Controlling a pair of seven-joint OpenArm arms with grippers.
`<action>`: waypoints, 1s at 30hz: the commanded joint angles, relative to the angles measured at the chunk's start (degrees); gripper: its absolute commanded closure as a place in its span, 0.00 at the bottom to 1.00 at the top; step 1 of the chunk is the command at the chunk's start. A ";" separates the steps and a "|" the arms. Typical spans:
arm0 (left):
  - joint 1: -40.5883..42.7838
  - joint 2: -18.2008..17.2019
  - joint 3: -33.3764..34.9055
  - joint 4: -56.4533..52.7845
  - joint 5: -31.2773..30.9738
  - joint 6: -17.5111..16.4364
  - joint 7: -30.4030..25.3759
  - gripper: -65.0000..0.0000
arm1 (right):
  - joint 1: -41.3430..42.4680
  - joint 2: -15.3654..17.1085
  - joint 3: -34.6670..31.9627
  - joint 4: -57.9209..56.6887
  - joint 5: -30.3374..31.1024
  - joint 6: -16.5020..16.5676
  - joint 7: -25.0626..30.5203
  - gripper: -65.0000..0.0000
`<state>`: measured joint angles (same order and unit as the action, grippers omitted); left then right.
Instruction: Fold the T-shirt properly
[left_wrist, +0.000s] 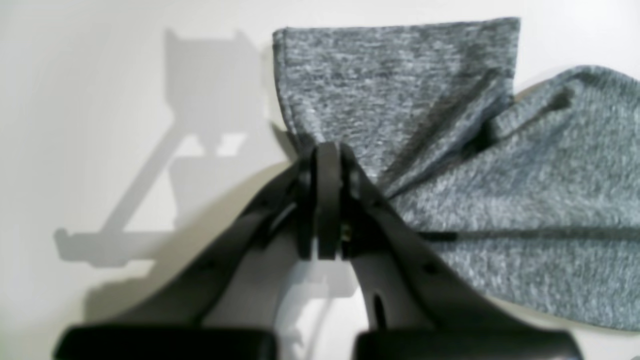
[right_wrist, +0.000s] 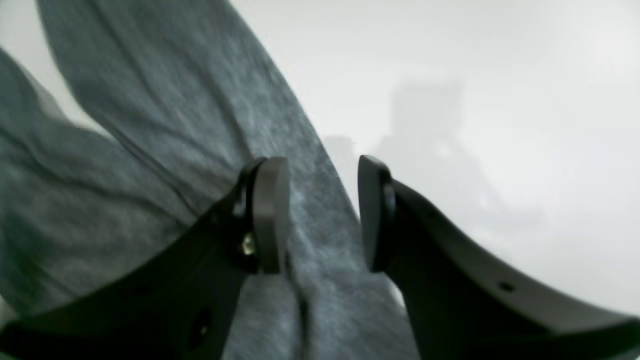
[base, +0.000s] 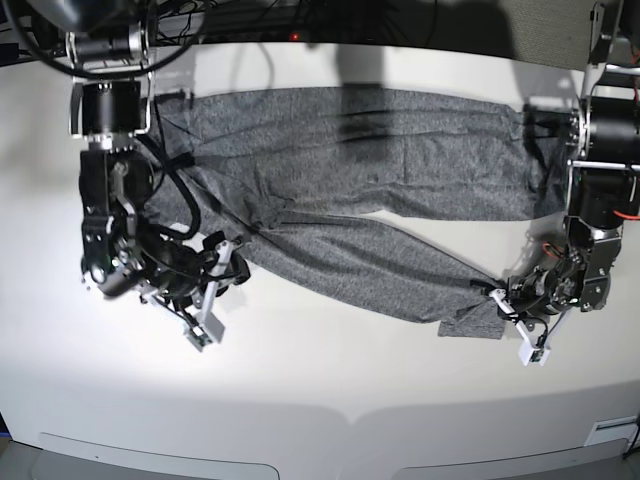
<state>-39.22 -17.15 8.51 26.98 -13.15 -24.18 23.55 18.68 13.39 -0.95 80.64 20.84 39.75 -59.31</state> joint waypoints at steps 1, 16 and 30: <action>-2.03 -0.68 -0.20 0.83 -0.42 -0.24 -1.11 1.00 | 2.27 0.98 -0.11 1.11 0.35 0.25 -0.39 0.64; -2.05 -0.72 -0.20 0.83 -0.42 -0.24 0.92 1.00 | 3.39 1.88 -0.20 -10.43 -4.15 0.25 1.29 0.64; -2.05 -0.70 -0.20 0.85 -0.42 -0.24 1.03 1.00 | 3.32 1.70 -0.26 -17.40 0.20 0.25 -4.28 0.65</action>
<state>-39.35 -17.28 8.51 26.98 -13.15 -24.18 25.28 21.12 14.81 -1.17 62.98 21.30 39.75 -62.33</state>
